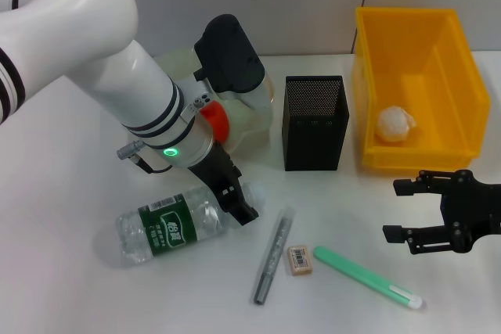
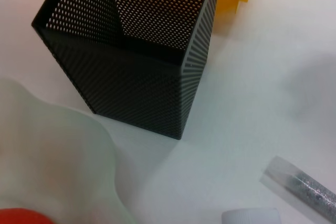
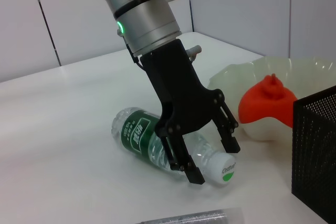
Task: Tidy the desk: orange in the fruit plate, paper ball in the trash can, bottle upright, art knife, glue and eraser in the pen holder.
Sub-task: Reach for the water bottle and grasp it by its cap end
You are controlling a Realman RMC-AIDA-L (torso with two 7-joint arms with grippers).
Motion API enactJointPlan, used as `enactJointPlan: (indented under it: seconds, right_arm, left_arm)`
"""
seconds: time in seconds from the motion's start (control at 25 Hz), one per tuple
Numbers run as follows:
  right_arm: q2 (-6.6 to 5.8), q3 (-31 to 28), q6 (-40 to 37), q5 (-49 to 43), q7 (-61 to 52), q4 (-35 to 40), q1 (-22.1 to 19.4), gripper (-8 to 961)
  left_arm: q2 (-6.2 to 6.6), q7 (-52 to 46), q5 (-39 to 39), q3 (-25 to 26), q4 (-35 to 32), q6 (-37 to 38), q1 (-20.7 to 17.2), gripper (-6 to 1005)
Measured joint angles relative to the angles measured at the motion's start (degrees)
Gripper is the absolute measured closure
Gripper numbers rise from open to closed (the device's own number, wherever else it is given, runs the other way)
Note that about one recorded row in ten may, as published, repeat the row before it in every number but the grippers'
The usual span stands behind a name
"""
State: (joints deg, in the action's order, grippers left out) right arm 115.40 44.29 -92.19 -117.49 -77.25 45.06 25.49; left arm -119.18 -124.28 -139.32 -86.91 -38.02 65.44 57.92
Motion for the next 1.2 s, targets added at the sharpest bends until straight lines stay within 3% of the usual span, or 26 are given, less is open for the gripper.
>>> enactJointPlan:
  seconds: [1.2]
  right_arm:
    - [0.36, -0.3, 0.0, 0.0, -0.4, -0.1, 0.1, 121]
  left_arm:
    - [0.0, 0.0, 1.4, -5.2, -1.4, -1.1, -0.8, 218]
